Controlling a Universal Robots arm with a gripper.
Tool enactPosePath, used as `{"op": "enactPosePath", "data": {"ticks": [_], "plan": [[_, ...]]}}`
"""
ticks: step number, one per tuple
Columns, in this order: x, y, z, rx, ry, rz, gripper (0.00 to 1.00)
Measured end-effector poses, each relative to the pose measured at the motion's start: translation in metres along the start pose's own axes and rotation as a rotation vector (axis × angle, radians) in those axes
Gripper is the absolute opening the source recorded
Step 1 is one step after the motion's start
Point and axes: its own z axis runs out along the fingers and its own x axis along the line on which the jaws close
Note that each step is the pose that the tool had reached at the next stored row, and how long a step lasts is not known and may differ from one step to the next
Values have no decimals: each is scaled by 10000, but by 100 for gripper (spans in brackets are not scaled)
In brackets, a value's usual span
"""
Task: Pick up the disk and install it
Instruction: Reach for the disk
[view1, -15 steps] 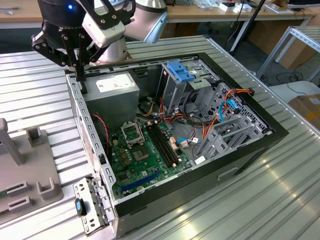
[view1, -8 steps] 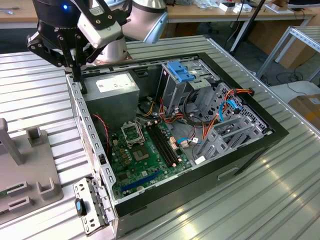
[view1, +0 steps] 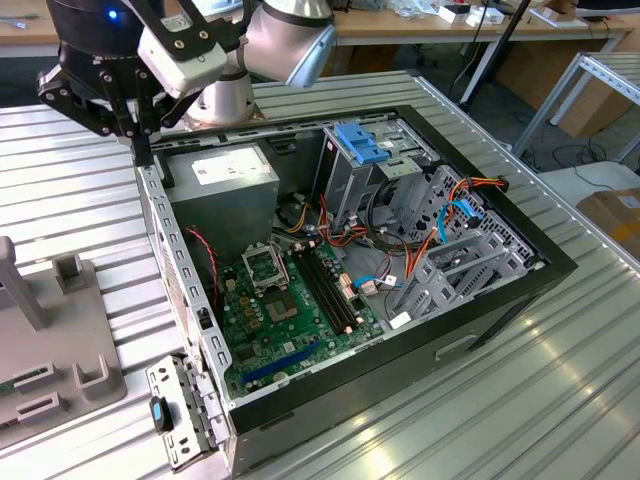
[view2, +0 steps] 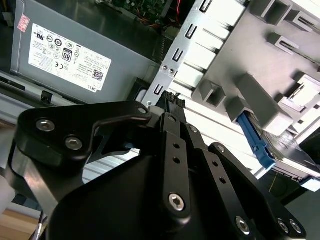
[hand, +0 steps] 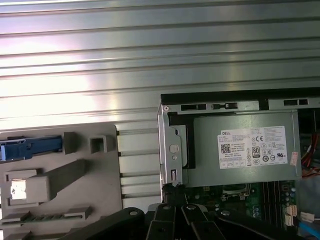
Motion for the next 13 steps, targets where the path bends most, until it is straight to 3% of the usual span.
{"op": "enactPosePath", "data": {"ticks": [13], "plan": [[204, -26, -6, -1, 1, -14, 11]]}}
